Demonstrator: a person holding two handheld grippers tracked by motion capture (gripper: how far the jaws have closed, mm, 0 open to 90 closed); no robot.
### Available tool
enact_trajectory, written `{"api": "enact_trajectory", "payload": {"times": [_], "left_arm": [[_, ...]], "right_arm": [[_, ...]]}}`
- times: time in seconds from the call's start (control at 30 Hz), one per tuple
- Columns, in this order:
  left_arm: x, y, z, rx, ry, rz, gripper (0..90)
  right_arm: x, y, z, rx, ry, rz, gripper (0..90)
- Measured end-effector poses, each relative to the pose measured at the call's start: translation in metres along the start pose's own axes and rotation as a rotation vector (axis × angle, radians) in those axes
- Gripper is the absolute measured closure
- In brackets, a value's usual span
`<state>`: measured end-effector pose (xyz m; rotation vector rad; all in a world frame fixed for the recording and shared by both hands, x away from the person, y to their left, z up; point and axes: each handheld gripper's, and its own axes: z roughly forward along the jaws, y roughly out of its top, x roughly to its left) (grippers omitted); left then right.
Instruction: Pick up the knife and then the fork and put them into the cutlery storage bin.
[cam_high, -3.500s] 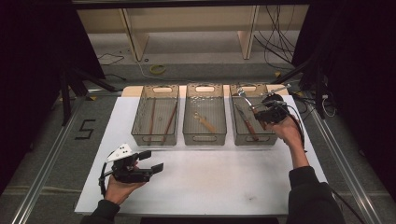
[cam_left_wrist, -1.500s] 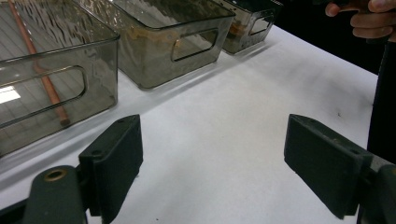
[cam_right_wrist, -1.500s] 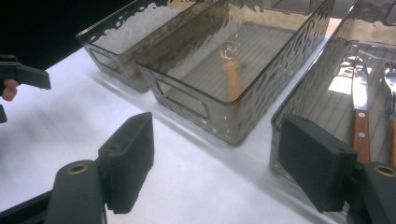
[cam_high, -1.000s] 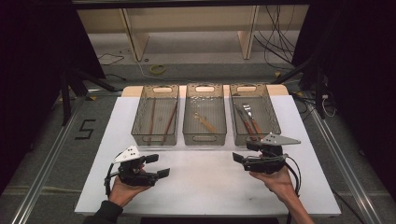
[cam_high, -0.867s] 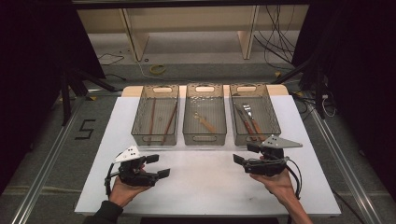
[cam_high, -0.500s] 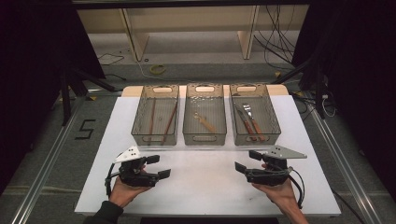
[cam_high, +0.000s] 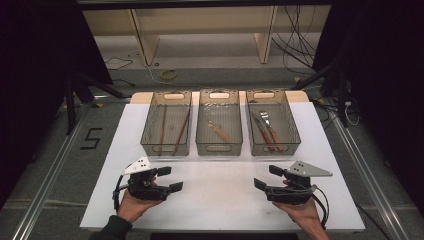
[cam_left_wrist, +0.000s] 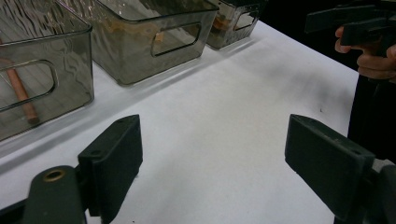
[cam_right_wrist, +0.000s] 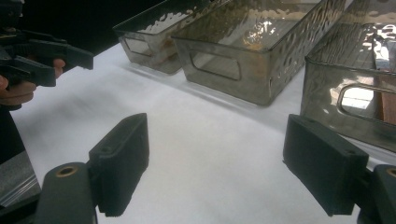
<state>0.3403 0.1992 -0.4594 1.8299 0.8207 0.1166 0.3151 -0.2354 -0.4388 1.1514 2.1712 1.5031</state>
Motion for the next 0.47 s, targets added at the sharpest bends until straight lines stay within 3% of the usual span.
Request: {"api": "enact_trajectory", "payload": {"times": [0.47], "left_arm": [[0.0002,0.0001,0.0001,-0.001,0.002,-0.001,18.5]], "right_arm": [[-0.001,0.0,-0.0004,-0.005,-0.006,-0.003,23.5]]}}
